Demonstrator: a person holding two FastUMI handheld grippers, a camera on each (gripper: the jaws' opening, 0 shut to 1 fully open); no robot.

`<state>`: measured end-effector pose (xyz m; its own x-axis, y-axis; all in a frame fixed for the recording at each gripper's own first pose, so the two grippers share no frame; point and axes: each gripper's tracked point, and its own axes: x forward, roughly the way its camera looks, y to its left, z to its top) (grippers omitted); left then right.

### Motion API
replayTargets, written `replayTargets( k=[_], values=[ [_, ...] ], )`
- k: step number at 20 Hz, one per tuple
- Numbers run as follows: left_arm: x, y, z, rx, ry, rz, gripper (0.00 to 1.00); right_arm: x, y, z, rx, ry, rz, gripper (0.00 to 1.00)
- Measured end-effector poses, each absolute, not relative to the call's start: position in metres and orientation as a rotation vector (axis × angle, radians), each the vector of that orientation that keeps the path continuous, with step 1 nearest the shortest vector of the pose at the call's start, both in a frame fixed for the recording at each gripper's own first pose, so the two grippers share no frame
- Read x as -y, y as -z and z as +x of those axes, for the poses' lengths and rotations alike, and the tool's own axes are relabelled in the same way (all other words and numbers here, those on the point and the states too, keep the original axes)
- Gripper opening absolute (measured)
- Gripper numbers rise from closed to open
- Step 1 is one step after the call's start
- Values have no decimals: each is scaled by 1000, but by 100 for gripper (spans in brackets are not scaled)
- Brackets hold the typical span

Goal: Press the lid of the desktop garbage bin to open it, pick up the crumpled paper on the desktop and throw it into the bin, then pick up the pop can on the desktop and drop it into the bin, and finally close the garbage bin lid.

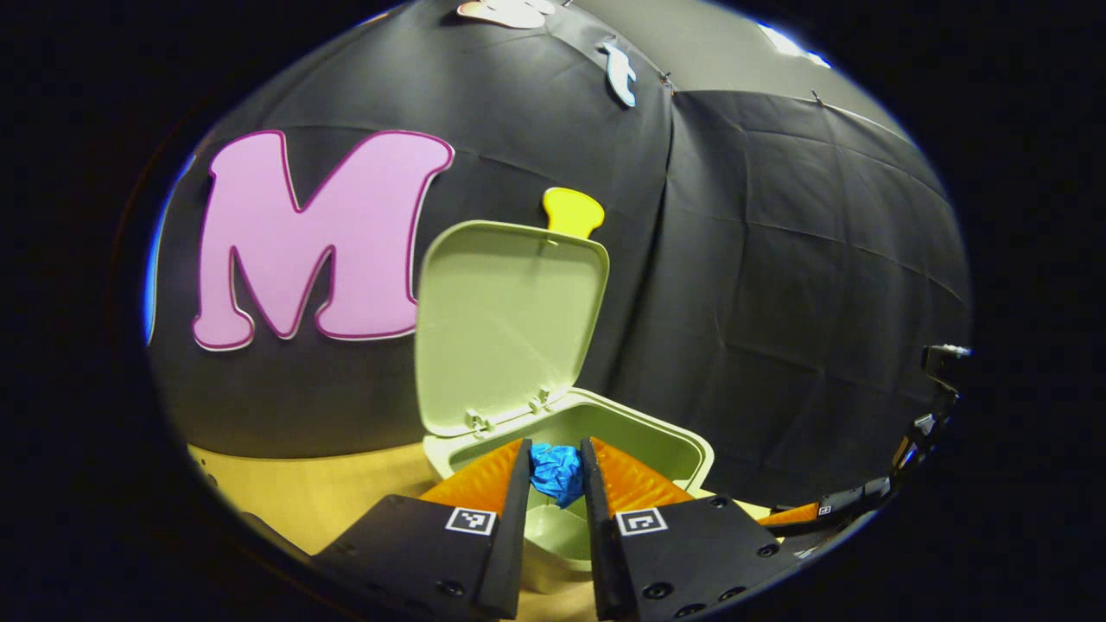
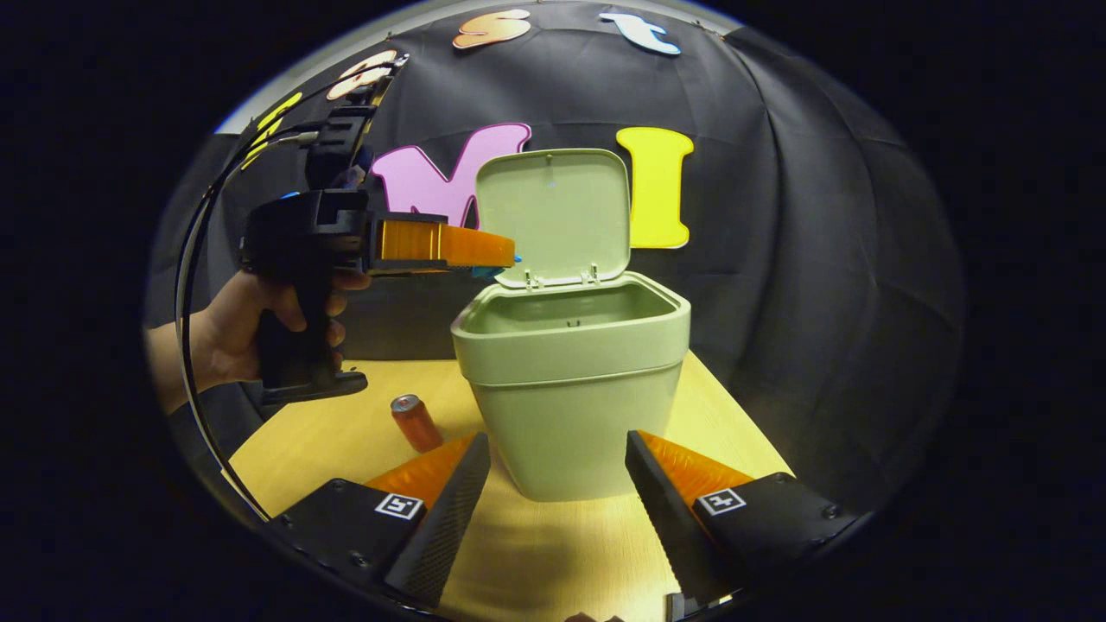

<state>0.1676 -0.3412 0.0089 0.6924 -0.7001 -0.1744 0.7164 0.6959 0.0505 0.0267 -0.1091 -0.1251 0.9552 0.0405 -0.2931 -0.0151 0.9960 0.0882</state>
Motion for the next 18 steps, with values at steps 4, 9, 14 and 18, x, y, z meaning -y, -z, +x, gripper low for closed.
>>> replayTargets(
  k=[4, 9, 14, 18],
  values=[
    [351, 5, 170, -172, 799, 126, 37, 118, 129, 25, -318, -12, 108, 99],
    [346, 15, 178, -193, 765, 139, 55, 117, 129, 25, -324, -22, 102, 99],
    [334, 1, 178, -141, 722, 126, 95, 108, 128, 26, -327, -52, 90, 99],
    [298, -21, 172, -62, 646, 135, 96, 89, 131, 28, -328, -109, 50, 99]
  ],
)
